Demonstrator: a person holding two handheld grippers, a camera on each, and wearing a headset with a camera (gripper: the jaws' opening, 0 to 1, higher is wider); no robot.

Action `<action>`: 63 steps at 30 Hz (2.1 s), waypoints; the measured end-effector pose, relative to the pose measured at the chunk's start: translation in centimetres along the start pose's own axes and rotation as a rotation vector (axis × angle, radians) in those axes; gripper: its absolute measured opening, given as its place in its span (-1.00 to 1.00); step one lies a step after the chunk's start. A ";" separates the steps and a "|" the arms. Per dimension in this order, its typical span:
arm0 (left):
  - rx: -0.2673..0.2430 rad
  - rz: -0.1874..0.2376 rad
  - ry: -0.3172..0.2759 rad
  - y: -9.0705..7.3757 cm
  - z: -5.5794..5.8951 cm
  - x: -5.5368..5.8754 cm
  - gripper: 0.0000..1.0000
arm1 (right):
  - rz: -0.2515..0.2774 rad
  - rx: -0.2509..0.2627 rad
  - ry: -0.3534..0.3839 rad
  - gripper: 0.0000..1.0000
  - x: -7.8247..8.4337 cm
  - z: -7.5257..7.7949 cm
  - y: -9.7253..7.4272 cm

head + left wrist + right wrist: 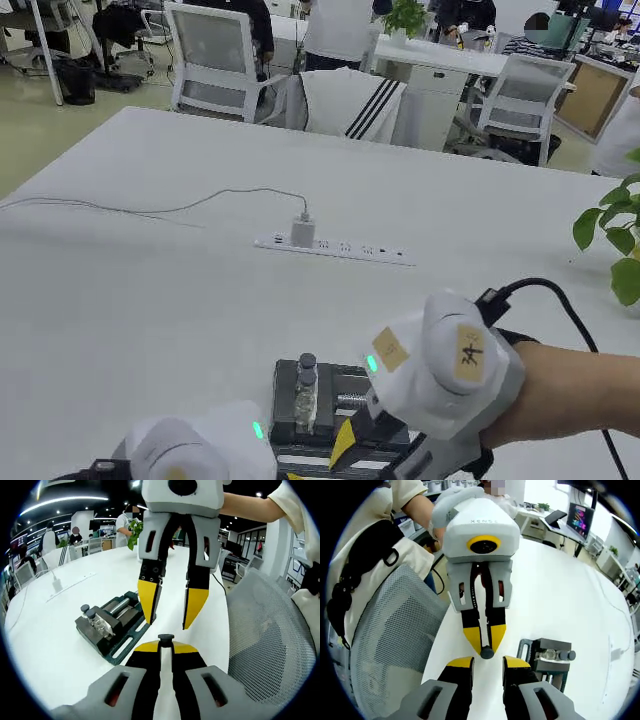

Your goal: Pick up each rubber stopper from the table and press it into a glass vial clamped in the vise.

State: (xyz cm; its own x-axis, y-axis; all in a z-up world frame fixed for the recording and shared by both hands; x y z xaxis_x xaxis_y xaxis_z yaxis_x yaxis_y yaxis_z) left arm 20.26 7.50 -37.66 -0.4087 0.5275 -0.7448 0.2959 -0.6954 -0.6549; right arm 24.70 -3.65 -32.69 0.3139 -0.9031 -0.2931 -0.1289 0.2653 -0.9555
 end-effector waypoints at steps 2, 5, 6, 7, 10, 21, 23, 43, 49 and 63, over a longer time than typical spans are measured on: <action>0.011 0.016 -0.004 -0.2 -0.1 0.0 -0.93 | 0.021 -0.006 0.009 -0.63 0.0 -0.2 -0.2; 0.019 0.035 0.012 -0.5 0.0 0.0 -0.93 | 0.040 -0.001 0.014 -0.64 0.0 -0.4 -0.3; 0.031 0.047 0.030 -0.6 0.1 -0.1 -0.93 | 0.047 -0.002 0.015 -0.64 -0.1 -0.4 -0.2; 0.041 0.056 0.030 -0.6 0.2 -0.2 -0.93 | 0.049 -0.004 0.016 -0.64 -0.1 -0.5 -0.2; 0.047 0.059 0.043 -0.7 0.3 -0.3 -0.93 | 0.052 0.000 0.008 -0.65 -0.3 -0.6 -0.1; 0.051 0.084 0.044 -0.9 0.2 -0.6 -0.93 | 0.059 -0.019 -0.004 -0.75 -0.8 -0.6 -0.2; 0.053 0.090 0.038 -0.9 0.2 -0.6 -0.93 | 0.059 -0.017 0.001 -0.77 -0.8 -0.5 -0.2; 0.068 0.125 0.040 -1.0 0.3 -0.6 -0.93 | 0.036 -0.019 -0.003 -0.87 -1.1 -0.5 -0.7; 0.088 0.133 0.031 -0.9 0.5 -0.3 -0.92 | 0.027 -0.033 -0.007 -0.88 -1.2 -0.7 -0.5; 0.049 0.144 0.020 -0.3 -0.3 -0.8 -0.73 | 0.001 -0.023 -0.010 -0.88 -0.8 -0.1 -0.4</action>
State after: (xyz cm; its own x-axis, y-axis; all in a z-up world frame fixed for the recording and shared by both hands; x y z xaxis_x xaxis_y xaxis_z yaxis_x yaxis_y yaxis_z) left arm 20.77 7.45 -36.85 -0.3477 0.4295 -0.8334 0.3073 -0.7876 -0.5341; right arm 24.43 -3.04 -32.06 0.3228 -0.8995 -0.2943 -0.1508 0.2581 -0.9543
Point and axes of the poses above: the centre of the closed fingertips' face, and the gripper's own axes: y roughly forward along the fingers, z roughly to its right, x roughly out of its underside, the point moved 9 cm from there along -y, roughly backward along the fingers, and after that the axes turned 12 degrees about -z, right-handed, at the moved point
